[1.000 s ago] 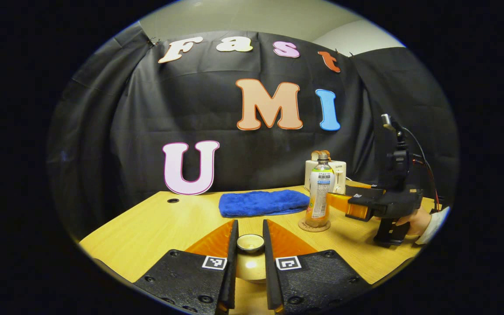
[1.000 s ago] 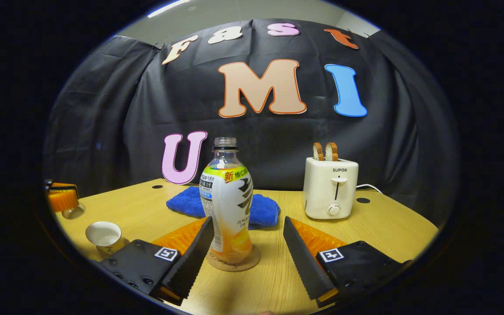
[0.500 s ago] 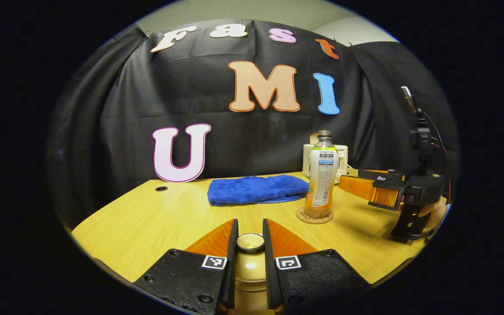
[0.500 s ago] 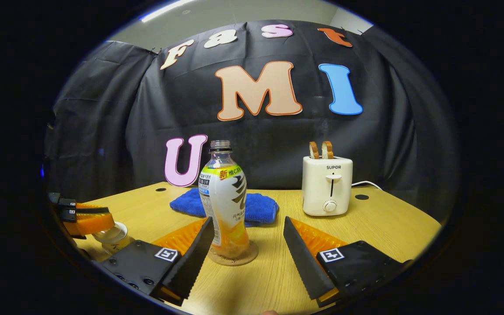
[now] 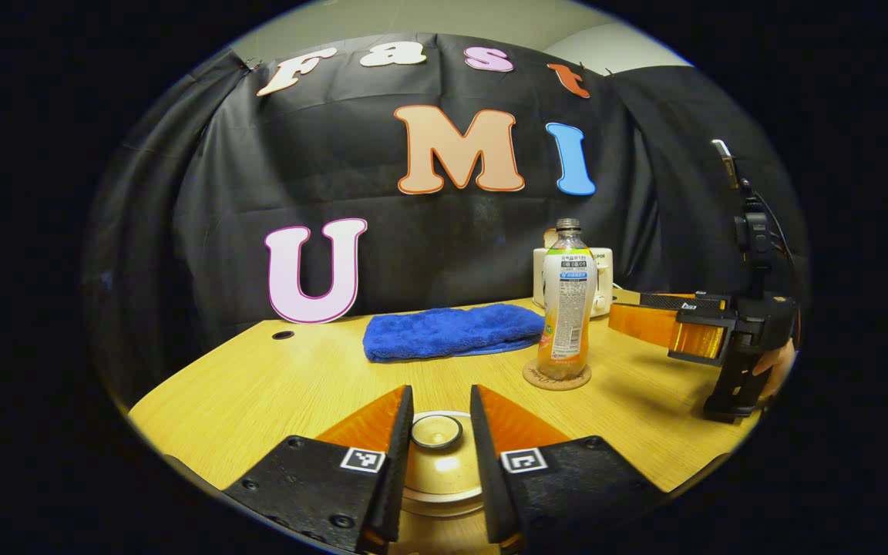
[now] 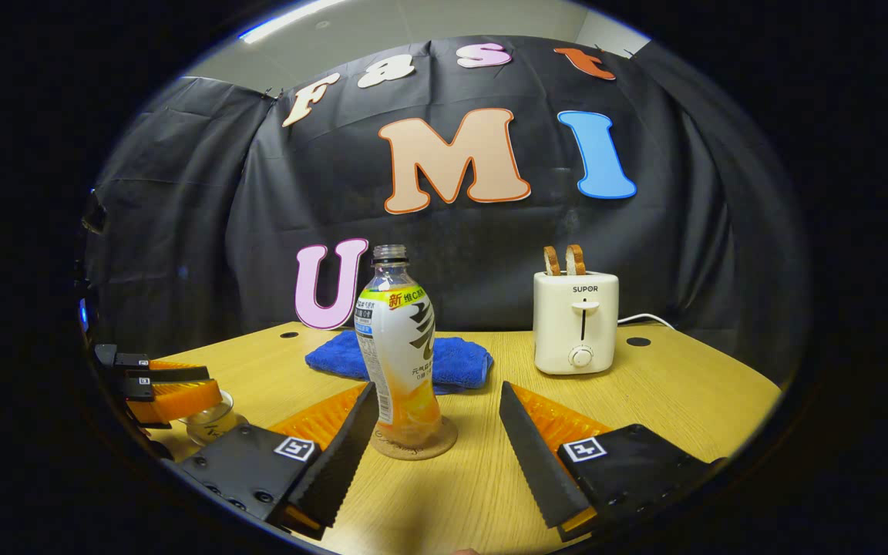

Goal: Open the teacup lid with one hand, grasp the water bottle and pour water into the teacup with the other hand; after pouring, place the water bottle on the coaster and then close the teacup lid.

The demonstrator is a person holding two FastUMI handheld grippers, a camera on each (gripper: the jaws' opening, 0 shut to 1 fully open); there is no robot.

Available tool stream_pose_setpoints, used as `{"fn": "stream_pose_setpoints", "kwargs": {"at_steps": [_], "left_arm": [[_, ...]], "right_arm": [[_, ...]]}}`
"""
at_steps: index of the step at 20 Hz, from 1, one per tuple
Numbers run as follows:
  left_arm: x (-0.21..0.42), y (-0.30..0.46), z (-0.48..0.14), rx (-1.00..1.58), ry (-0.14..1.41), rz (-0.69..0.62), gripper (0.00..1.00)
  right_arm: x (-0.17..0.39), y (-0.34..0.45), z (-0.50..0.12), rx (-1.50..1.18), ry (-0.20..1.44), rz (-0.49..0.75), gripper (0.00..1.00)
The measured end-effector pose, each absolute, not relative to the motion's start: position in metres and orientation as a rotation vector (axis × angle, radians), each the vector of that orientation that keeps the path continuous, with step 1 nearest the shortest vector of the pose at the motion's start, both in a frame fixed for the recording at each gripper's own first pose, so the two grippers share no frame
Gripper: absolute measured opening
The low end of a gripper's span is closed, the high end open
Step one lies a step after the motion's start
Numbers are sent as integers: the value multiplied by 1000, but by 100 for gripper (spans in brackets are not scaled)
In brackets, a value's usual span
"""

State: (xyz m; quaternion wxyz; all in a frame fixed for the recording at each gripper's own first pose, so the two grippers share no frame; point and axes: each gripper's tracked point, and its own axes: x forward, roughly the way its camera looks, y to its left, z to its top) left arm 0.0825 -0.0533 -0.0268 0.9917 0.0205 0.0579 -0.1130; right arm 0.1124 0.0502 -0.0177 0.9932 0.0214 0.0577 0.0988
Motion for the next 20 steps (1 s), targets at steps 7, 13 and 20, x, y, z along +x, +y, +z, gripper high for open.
{"fn": "stream_pose_setpoints", "kwargs": {"at_steps": [7,13,20], "left_arm": [[63,-38,-6,60,39,-172,98],[23,-17,-1,40,-4,-115,97],[-10,-7,-5,30,-9,-94,97]], "right_arm": [[72,47,9,31,48,177,99],[27,62,-3,-2,78,217,99],[-15,67,-12,-18,95,226,97]]}}
